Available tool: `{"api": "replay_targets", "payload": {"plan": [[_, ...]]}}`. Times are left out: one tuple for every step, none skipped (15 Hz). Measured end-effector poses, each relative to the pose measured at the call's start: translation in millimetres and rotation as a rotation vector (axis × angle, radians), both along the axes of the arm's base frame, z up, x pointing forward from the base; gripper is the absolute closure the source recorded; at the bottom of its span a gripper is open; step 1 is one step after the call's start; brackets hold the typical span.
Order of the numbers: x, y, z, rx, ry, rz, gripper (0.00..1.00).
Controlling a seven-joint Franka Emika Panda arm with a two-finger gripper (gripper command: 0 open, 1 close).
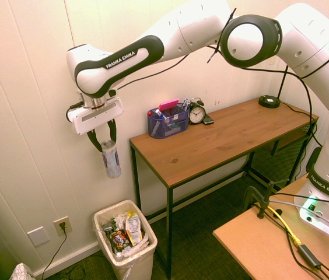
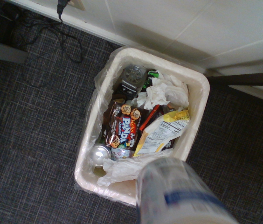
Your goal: Throw the can in the trash bin
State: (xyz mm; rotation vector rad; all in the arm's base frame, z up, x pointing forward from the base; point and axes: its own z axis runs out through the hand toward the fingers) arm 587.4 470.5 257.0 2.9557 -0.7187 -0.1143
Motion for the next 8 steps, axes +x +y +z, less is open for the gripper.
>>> {"api": "replay_targets", "payload": {"plan": [[1.1,-1.2,1.0,0.001,-0.001,-0.002,0.00],[3.1,-3.5,3.2,0.002,-0.004,-0.006,0.00],[6.1,-8.3,6.9,0.004,-0.009,-0.013,0.00],[9.9,-18.1,13.8,0.007,-0.017,-0.026,0.00],[14.1,-32.7,22.6,0.009,-0.028,-0.042,0.00],[18.9,-50.1,33.4,0.011,-0.038,-0.064,0.00],[23.9,-70.9,46.2,0.015,-0.050,-0.090,0.00],[26.7,-90.3,55.1,0.016,-0.057,-0.113,0.00]]}}
